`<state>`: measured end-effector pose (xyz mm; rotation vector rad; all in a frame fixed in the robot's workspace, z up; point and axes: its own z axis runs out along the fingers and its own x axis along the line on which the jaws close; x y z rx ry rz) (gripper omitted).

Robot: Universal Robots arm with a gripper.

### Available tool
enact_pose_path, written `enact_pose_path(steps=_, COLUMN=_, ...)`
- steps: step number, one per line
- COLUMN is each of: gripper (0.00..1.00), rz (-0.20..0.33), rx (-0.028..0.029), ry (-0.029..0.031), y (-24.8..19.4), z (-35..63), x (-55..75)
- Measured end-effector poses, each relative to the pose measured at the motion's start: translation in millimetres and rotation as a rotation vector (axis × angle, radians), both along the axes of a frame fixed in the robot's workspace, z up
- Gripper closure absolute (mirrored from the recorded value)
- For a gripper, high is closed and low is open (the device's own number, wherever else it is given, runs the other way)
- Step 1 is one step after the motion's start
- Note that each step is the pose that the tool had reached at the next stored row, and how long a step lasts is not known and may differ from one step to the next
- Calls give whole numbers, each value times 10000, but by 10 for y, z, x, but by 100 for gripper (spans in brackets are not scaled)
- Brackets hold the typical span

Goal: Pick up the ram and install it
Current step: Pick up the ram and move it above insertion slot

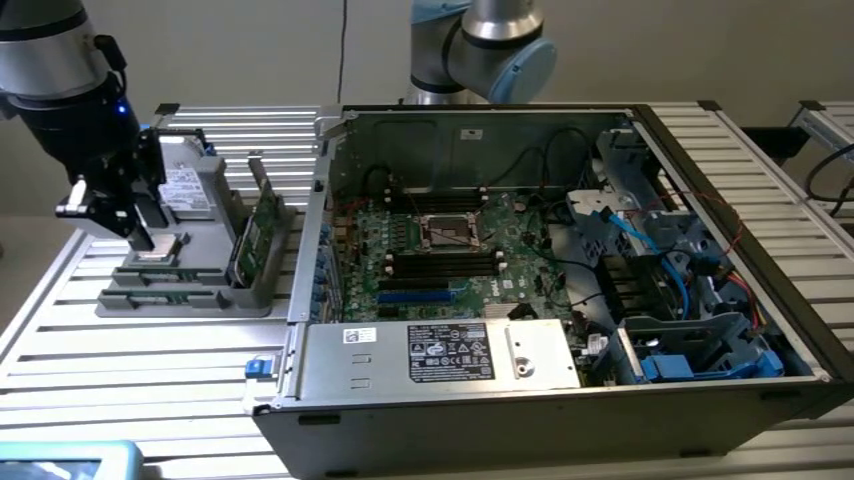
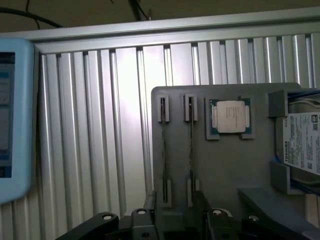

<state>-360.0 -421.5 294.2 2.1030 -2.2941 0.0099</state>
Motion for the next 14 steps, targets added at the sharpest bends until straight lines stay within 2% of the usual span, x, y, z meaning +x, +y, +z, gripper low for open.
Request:
enact_pose_path(steps=8, gripper=58, rz=0, rx=-1, ry=1, y=-19, z=-145, x=-5)
enact_pose_path(steps=14, gripper=58, rz=13, rx=0, ry=0, y=-66, z=-255, x=-37)
